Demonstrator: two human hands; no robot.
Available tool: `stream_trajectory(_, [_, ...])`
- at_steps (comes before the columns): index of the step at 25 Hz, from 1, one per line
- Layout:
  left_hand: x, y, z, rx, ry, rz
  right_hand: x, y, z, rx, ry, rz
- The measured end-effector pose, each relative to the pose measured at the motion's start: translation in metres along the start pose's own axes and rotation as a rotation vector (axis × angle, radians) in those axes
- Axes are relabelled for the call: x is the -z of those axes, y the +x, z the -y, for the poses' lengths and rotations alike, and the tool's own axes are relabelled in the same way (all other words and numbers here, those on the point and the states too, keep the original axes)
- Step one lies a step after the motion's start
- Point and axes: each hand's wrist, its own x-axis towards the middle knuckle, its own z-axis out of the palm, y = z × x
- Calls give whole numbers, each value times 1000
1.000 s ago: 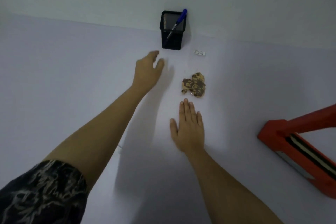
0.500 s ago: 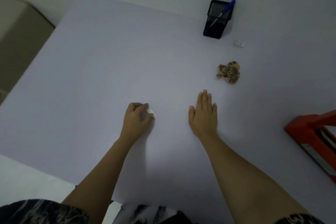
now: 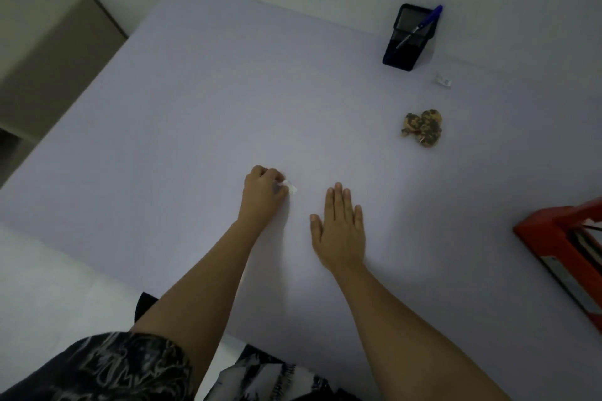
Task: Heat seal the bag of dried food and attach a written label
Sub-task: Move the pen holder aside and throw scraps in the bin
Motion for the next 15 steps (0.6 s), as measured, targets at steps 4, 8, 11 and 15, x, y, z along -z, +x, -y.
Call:
stream_trajectory(4, [10,-38,-9,153,-212,-47,-3,-31,8,93,26,34])
stream_trajectory(8, [27,-106,18,519,-620,-276,-9,-55,29,165,151,16])
stream_trajectory(11, [50,-155,46,625,-840,-394,-7,-81,64,198,306,6])
stream_trajectory(15, [91,-228,95,591,-943,-455,-16,-143,127,283,476,-12])
